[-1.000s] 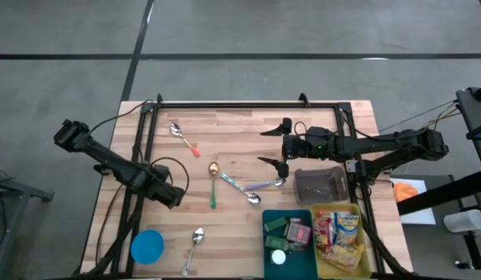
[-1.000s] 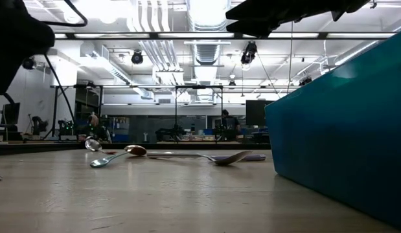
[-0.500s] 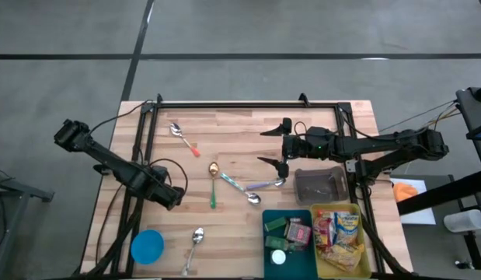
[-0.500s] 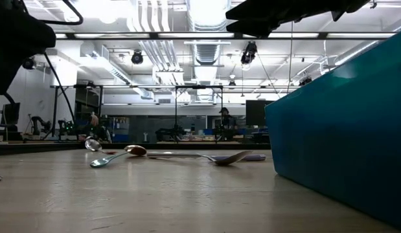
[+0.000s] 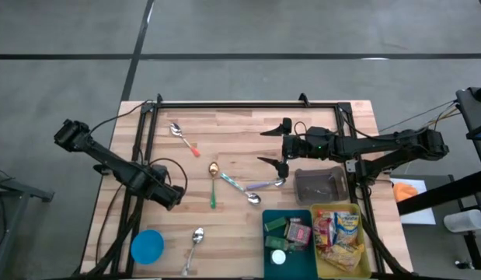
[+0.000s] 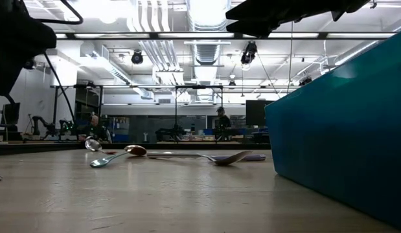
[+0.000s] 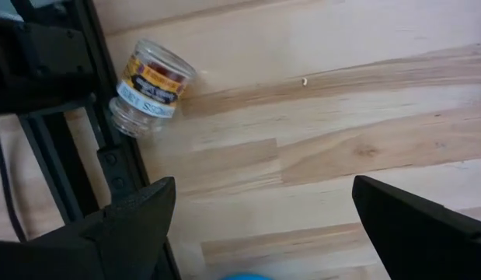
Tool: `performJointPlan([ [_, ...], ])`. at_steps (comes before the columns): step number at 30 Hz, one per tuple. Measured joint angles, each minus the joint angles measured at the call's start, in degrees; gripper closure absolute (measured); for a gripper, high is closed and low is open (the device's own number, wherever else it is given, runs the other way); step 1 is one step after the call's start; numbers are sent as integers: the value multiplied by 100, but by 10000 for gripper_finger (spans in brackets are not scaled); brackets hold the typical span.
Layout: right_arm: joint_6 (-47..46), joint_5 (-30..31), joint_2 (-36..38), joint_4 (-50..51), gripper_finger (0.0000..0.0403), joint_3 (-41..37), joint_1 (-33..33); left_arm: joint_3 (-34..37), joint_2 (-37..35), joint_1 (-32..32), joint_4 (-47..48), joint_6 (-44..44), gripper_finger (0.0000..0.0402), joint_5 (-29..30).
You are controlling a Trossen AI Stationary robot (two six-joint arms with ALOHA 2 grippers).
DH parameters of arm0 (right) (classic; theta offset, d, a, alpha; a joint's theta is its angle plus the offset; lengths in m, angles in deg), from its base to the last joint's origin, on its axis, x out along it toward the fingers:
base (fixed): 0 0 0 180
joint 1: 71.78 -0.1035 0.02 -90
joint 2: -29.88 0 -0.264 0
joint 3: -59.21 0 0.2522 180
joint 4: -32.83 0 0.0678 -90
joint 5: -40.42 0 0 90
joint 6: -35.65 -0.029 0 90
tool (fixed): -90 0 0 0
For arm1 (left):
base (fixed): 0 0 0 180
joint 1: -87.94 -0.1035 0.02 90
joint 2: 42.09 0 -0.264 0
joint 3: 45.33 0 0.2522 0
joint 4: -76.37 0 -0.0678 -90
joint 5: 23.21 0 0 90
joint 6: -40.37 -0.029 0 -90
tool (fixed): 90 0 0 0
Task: Pick & Place Food Item
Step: Put the brown seasoning bottle into the blue bin
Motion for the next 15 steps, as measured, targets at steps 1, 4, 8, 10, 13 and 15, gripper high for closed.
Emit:
performJointPlan([
  [1, 0, 0, 0, 1, 18, -1, 0, 0, 0, 0, 25, -35, 9, 2],
  [4, 0, 0, 0, 0, 18, 1, 0, 24, 35, 0, 128, -144, 9, 9],
  [8, 0, 0, 2, -1, 18, 1, 0, 130, 259, -2, 180, -384, 9, 26],
  [10, 0, 0, 2, 1, 18, 1, 0, 151, 457, -6, 167, -492, 9, 44],
  [13, 0, 0, 2, 2, 18, 1, 0, 155, 820, -13, 173, -786, 9, 66],
  [15, 0, 0, 2, 1, 18, 1, 0, 155, 1048, -15, 228, -843, 9, 66],
])
